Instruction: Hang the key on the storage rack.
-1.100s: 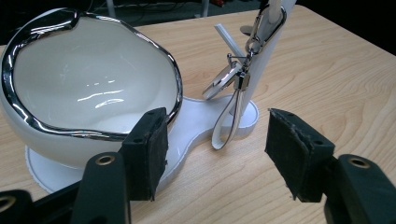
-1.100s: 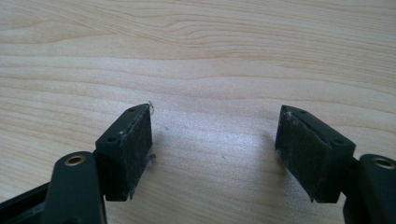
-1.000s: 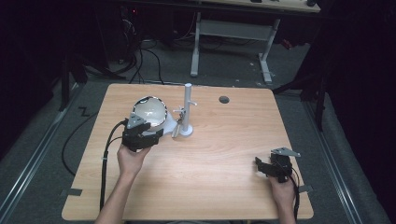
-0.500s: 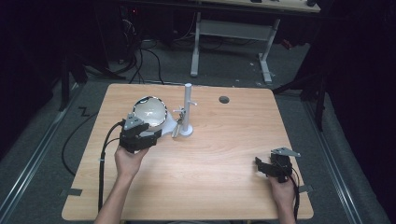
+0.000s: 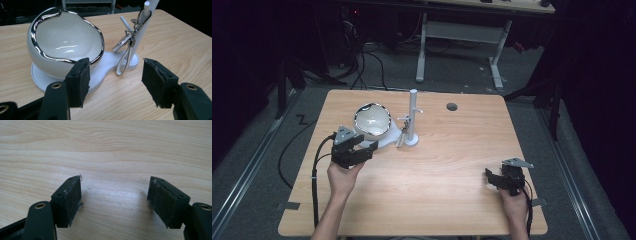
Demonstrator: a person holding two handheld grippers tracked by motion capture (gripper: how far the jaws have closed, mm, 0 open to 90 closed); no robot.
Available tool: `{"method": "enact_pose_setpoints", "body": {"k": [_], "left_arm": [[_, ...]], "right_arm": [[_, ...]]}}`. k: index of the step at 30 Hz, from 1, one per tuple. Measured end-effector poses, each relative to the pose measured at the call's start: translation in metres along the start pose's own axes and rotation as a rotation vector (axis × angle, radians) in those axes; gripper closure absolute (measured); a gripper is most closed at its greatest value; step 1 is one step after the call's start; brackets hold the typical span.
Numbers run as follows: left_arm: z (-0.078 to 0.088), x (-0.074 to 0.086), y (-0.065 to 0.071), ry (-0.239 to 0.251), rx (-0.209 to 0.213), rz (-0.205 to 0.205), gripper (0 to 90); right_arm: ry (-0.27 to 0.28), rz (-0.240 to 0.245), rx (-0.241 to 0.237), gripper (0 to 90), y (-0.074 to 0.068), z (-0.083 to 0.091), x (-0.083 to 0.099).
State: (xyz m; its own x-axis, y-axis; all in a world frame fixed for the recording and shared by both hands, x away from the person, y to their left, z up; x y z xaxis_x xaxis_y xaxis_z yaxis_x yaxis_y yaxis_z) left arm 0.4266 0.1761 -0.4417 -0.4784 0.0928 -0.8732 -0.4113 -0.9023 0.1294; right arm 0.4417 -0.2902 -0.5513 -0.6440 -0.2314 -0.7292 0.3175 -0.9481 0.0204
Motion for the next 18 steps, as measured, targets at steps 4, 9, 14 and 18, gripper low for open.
{"method": "enact_pose_setpoints", "body": {"k": [4, 9, 14, 18], "left_arm": [[0.003, 0.003, -0.002, -0.002, -0.001, 0.007, 39.6], [0.008, 0.006, -0.003, 0.004, -0.002, 0.015, 39.6], [0.012, 0.012, -0.006, -0.008, -0.012, 0.015, 39.4], [0.015, 0.016, -0.007, -0.009, -0.017, 0.017, 39.4]], "right_arm": [[0.0, 0.0, 0.0, 27.6, 0.0, 0.0, 0.0], [0.0, 0.0, 0.0, 27.5, 0.0, 0.0, 0.0], [0.0, 0.0, 0.001, 27.6, 0.0, 0.0, 0.0], [0.0, 0.0, 0.001, 27.5, 0.0, 0.0, 0.0]]}}
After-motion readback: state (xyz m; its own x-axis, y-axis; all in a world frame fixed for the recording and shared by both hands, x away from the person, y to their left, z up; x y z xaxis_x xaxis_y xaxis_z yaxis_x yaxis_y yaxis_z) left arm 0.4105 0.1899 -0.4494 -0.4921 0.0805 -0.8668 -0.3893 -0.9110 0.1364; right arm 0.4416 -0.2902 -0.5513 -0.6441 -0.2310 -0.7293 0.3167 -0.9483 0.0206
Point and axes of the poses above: each handheld gripper's, and its own axes: z roughly backward along the jaws, x roughly out of its underside, y roughly to its right, the point moved 7 cm from there along -z, roughly forward along the jaws
